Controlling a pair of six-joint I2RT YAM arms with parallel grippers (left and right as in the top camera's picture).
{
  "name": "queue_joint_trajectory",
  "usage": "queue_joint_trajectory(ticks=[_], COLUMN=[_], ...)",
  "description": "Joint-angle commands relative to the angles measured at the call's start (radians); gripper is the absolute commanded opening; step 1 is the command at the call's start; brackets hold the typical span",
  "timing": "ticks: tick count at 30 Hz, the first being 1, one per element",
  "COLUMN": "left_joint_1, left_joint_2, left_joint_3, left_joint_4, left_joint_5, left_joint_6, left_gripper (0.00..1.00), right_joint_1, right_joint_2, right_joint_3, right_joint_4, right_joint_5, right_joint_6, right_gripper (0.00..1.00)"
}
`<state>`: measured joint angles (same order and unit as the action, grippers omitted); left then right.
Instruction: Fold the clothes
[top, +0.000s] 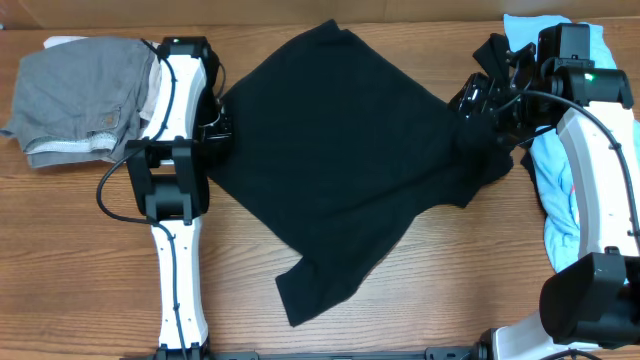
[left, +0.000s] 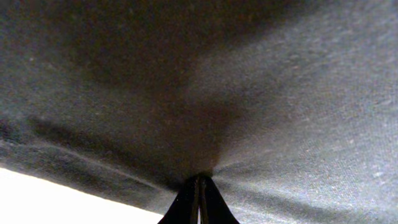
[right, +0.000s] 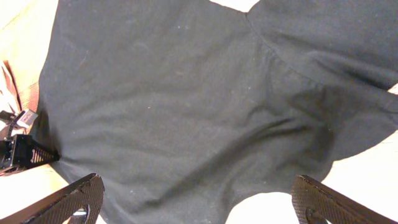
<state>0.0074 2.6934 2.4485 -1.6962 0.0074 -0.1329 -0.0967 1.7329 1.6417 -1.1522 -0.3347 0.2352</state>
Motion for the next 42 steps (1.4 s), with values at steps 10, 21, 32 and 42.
queue_joint_trajectory(ticks=[10, 21, 32, 42], left_joint_1=[0.014, 0.014, 0.011, 0.011], left_joint_2=[-0.335, -0.763, -1.026, -0.996], left_joint_3=[-0.346, -0.344, -0.344, -0.344], left_joint_4=[0.005, 0.120, 0.404, 0.439], left_joint_5=[-0.111, -0.118, -0.061, -0.040], left_joint_6=[-0.010, -0.010, -0.009, -0.008], left_gripper=[0.04, 0.10, 0.47, 0.46], right_joint_1=[-0.001, 0.000, 0.058, 0.314], right_joint_2=[-0.001, -0.137, -0.338, -0.347], right_joint_3=[0.020, 0.020, -0.158, -0.592], right_joint_4=[-0.016, -0.151, -0.349, 0.004], right_joint_5=[0.027, 0.089, 0.172, 0.130], right_joint_6=[0.027, 0.164, 0.290, 0.443], right_gripper=[1.00, 0.97, 0.96, 0.80])
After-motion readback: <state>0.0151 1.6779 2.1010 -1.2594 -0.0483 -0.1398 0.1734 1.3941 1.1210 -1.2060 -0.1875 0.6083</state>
